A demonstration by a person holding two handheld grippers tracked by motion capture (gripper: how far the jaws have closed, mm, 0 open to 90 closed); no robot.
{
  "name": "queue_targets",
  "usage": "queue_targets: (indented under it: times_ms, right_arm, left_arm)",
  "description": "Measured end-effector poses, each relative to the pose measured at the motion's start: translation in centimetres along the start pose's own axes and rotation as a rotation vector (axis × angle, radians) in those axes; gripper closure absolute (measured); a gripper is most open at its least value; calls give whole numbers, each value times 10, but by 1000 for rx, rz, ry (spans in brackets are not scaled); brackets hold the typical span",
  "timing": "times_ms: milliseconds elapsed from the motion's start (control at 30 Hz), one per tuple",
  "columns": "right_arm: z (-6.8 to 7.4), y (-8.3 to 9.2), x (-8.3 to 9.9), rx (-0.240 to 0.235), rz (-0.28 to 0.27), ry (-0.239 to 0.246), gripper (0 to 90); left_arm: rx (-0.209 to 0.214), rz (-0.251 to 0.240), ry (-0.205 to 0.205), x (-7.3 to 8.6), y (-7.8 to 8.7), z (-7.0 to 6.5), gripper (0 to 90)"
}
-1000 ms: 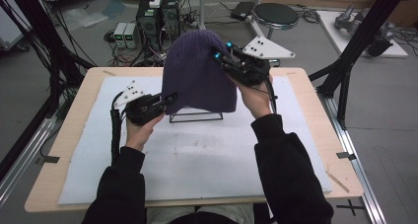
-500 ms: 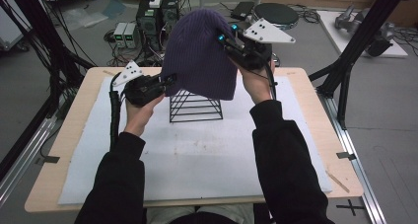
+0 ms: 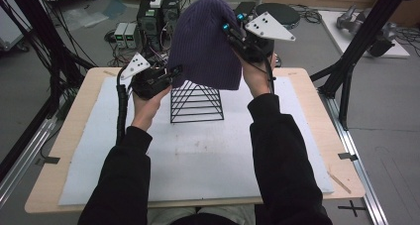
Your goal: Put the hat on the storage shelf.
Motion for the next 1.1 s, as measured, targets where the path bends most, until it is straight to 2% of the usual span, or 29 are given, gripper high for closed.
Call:
queue_targets:
  times_ms: [67, 167, 467, 633, 833, 1000, 1100]
  right_arm:
    - [-1, -2, 1, 7, 0, 1, 753]
    - [-1, -4, 3, 7, 7, -13, 749]
    - [10, -8, 21, -24, 54, 11, 743]
    - [17, -9, 34, -57, 94, 16, 740]
    - [27, -9, 36, -92, 109, 32, 739]
    - [31, -7, 44, -100, 142, 45, 739]
    - [31, -5, 55, -102, 157, 27, 737]
  left_arm:
    - [-15, -7, 4, 0, -1, 3, 802]
    - [-11, 7, 12, 3, -1, 4, 802]
    - [-27, 34, 39, 26, 7, 10, 801]
    - [-23, 49, 60, 39, 10, 12, 800]
    - [-22, 53, 86, 49, 13, 14, 800]
    - [-13, 85, 92, 61, 14, 13, 800]
    - [-10, 99, 99, 69, 14, 13, 800]
Point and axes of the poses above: each handheld gripper's, and its own axes: y roughly backward along the jaws, x roughly out of its underside, z roughly to its left, the point moved 10 cm from there along -y, roughly forward along the jaws, and after that the axes turned 12 degrees about x, right-handed, at the moved point
